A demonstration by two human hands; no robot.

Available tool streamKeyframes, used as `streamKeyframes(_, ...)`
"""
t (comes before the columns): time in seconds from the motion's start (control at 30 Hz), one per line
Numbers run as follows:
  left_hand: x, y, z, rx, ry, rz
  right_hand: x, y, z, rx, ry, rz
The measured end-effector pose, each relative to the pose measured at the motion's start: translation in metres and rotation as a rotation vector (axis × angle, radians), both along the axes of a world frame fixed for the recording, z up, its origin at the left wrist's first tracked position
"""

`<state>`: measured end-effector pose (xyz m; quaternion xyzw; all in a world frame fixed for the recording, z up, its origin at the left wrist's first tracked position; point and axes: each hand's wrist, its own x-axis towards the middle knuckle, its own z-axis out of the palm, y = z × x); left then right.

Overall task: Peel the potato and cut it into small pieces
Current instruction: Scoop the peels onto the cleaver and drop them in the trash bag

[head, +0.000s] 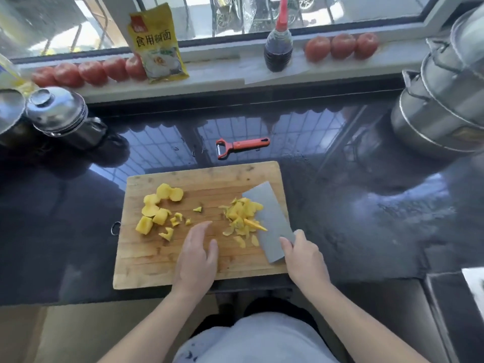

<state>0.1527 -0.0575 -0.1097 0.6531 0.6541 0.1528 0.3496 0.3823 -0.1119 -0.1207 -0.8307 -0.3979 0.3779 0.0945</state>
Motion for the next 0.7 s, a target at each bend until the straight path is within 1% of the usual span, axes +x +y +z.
streamKeyframes(0.1, -0.003, 0.020, -0.008, -0.005, -0.046, -0.069, -0.010, -0.004, 0.001, 0.066, 0.001, -0.157)
streamKeyframes(0.2, -0.009, 0.035, -0.018, 0.013, -0.051, -0.162, -0.011, -0.017, -0.005, 0.091, -0.051, -0.261)
streamKeyframes(0.33, -0.001, 0.052, -0.033, 0.072, -0.039, -0.276, -0.019, -0.024, -0.012, 0.127, -0.154, -0.305)
streamKeyframes(0.5, 0.017, 0.063, -0.053, 0.151, 0.000, -0.337, -0.025, -0.033, -0.013, 0.145, -0.227, -0.385)
streamKeyframes(0.63, 0.037, 0.070, -0.062, 0.211, 0.037, -0.438, -0.044, -0.039, -0.014, 0.143, -0.205, -0.416)
streamKeyframes(0.7, 0.052, 0.064, -0.064, 0.221, 0.013, -0.447, -0.061, -0.036, -0.016, 0.146, -0.207, -0.403)
